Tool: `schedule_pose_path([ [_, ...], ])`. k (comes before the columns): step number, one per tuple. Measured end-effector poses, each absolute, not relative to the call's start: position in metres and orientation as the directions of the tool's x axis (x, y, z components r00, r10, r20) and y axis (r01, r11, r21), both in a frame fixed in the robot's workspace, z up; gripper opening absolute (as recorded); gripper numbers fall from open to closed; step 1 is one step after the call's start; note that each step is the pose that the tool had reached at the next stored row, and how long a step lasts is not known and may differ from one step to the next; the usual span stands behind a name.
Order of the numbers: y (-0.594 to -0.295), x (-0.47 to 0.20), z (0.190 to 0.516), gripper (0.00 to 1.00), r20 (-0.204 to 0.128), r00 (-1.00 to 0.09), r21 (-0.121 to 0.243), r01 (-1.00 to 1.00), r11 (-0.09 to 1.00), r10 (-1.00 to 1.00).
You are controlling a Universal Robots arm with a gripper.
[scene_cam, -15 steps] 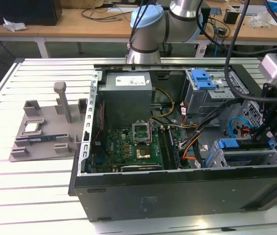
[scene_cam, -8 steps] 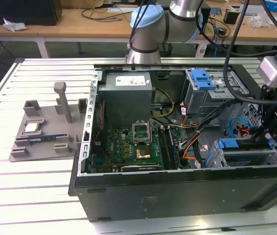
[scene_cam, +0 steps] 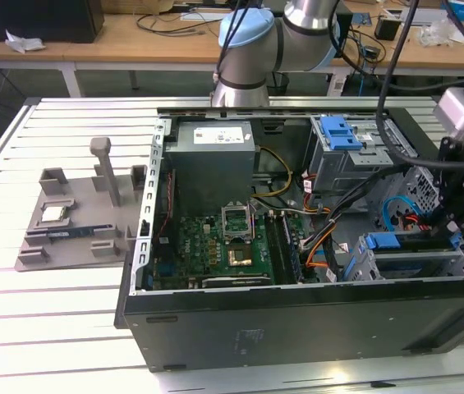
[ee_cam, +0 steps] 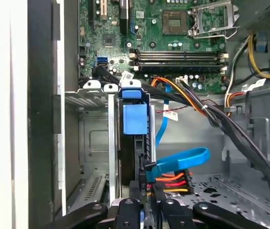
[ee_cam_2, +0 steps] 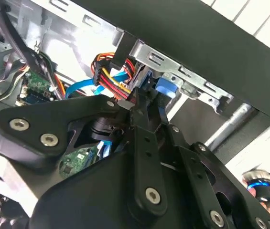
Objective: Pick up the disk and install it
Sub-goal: 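Insert the first disk wire, then insert the second disk wire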
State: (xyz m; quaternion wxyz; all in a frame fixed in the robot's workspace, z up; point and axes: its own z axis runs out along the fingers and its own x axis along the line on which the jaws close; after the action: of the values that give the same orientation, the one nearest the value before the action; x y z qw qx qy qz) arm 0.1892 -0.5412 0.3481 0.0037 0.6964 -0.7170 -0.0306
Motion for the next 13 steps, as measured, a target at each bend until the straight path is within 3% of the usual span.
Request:
schedule_pose_path([
  [3, -0.539, 0.189, 0.36, 0.23, -0.037, -0.03, 0.049, -0.998, 0.028, -0.999],
  [5, -0.538, 0.189, 0.369, 0.11, -0.037, -0.03, 0.049, -0.998, 0.028, -0.999],
  [13, -0.537, 0.189, 0.374, 0.11, -0.037, -0.03, 0.049, -0.998, 0.028, -0.999],
])
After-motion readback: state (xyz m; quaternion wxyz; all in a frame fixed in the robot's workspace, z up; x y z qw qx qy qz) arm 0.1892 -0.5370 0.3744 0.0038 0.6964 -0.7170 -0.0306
